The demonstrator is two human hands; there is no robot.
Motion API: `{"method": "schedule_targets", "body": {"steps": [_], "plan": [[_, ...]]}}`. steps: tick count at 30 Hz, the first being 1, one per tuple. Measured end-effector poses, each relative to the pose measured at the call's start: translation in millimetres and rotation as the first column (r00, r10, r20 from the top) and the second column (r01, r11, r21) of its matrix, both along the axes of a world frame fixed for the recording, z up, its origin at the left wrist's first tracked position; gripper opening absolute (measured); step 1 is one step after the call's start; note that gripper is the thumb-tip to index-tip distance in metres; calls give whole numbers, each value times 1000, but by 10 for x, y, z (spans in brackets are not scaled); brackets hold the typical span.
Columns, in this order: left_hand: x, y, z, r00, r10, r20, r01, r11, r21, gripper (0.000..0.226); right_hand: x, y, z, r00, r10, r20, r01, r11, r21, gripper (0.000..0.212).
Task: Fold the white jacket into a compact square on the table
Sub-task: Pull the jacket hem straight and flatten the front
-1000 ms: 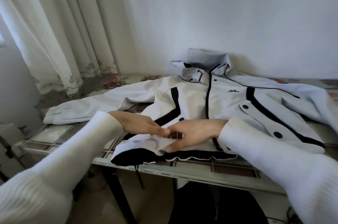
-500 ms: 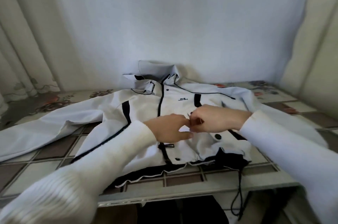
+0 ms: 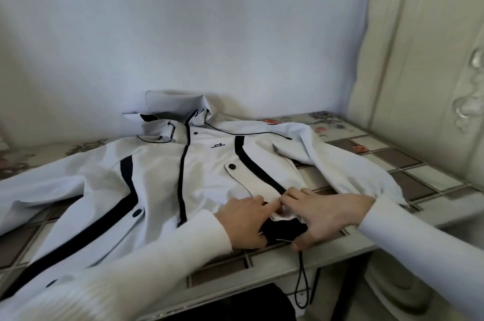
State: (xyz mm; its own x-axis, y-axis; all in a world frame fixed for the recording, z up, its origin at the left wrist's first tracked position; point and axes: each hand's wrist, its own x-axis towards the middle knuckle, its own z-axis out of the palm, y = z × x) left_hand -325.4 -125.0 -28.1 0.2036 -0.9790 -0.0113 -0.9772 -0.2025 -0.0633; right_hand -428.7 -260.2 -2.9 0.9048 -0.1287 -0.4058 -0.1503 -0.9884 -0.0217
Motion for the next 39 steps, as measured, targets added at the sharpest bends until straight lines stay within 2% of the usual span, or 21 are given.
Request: {"method": "schedule_targets", "body": {"steps": [3, 6, 9, 13, 16, 19, 22, 24, 26, 30, 34, 37, 39], "plan": [[68, -21, 4, 1000, 5, -19, -6, 1000, -15, 49, 20, 31, -168, 973, 1, 229, 7, 999, -36, 43], [108, -19, -1, 999, -1, -39, 1, 1000, -17, 48, 49, 14, -244, 950, 11, 311, 7, 998, -57, 42], [136, -10, -7, 999, -2, -51, 2, 1000, 0, 50, 51, -14, -273, 951, 2, 308, 6, 1000, -26, 42], [141, 10, 23, 996, -3, -88, 11, 996, 84, 66, 14, -8, -259, 949, 1, 314, -3, 1000, 3, 48], [157, 36, 74, 993, -6, -115, 19, 993, 116, 66, -49, -13, -147, 952, 0, 307, -1, 1000, 4, 56], [197, 78, 152, 985, 23, -171, 3, 989, 150, 67, -174, -86, 2, 936, 3, 351, 14, 999, -47, 60], [213, 132, 191, 986, 20, -164, 6, 988, 155, 69, -344, -201, 99, 909, 12, 417, 61, 985, -162, 61], [168, 145, 157, 988, -9, -153, 35, 985, 171, 69, -428, -224, 42, 926, 29, 377, 65, 970, -235, 62], [110, 133, 83, 990, -44, -136, 71, 978, 198, 66, -479, -182, -117, 962, 40, 271, 31, 967, -253, 63], [108, 103, 28, 991, -73, -112, 93, 978, 185, 59, -517, -195, -205, 982, 27, 189, 11, 980, -199, 65], [130, 68, 111, 971, 15, -239, 41, 973, 228, 55, -461, -252, 44, 999, 13, 38, -12, 1000, -22, 54], [213, 47, 201, 956, 4, -292, 32, 992, 118, 46, -312, -181, 229, 985, -12, 175, -6, 995, 103, 42], [291, 43, 248, 955, 14, -296, -1, 999, 43, 41, -157, -143, 293, 957, -30, 288, -2, 994, 112, 35]]}}
